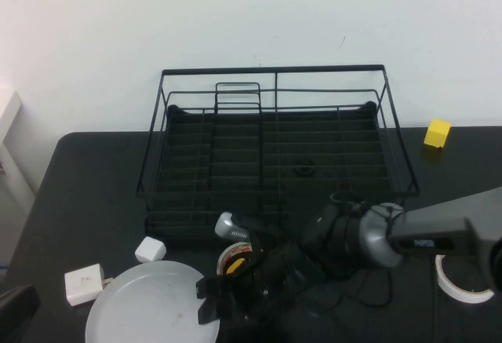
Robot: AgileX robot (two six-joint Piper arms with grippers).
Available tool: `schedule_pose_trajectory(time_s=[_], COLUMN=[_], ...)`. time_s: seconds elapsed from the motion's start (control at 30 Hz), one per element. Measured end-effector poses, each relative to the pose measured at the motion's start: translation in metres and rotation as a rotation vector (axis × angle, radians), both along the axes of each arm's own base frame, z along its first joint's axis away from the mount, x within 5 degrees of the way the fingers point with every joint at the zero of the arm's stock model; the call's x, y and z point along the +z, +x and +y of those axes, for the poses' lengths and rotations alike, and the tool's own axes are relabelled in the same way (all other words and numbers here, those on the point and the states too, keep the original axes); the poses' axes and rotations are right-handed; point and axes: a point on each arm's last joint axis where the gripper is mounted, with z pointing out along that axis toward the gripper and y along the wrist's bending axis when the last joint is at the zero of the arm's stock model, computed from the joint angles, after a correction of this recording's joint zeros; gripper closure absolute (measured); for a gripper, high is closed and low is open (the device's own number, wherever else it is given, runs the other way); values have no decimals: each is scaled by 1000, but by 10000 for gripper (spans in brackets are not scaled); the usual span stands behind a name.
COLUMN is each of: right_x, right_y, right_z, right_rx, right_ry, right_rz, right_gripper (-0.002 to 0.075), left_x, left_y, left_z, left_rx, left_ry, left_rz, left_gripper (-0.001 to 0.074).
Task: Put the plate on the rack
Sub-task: Pick up the plate from the table
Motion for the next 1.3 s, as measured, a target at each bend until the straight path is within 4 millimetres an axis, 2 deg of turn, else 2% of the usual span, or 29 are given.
schedule_pose_trajectory(time_s=[0.13, 0.43, 0.73, 1.07, 1.2, 1.3], right_x=[-11, -10, -17, -20, -20, -20], right_y=[0, 3, 2, 5, 6, 6], right_z=[1, 2, 1, -1, -2, -1], right_rx=[-6, -70, -116, -165, -163, -146], right_ry=[-15, -12, -25, -32, -34, -33], right_rz=[39, 77, 119, 145, 137, 123], right_gripper=[391, 396, 545, 587, 671, 705], left_x=[0, 0, 0, 0, 0, 0], left_y=[0, 0, 0, 0, 0, 0], left_z=[0, 0, 0, 0, 0, 0], left_rx=[0, 0, 0, -1, -1, -1], left_ry=[0, 0, 0, 0, 0, 0], left_rz=[0, 0, 0, 2, 2, 2], left_gripper=[736, 736, 736, 736, 736, 736])
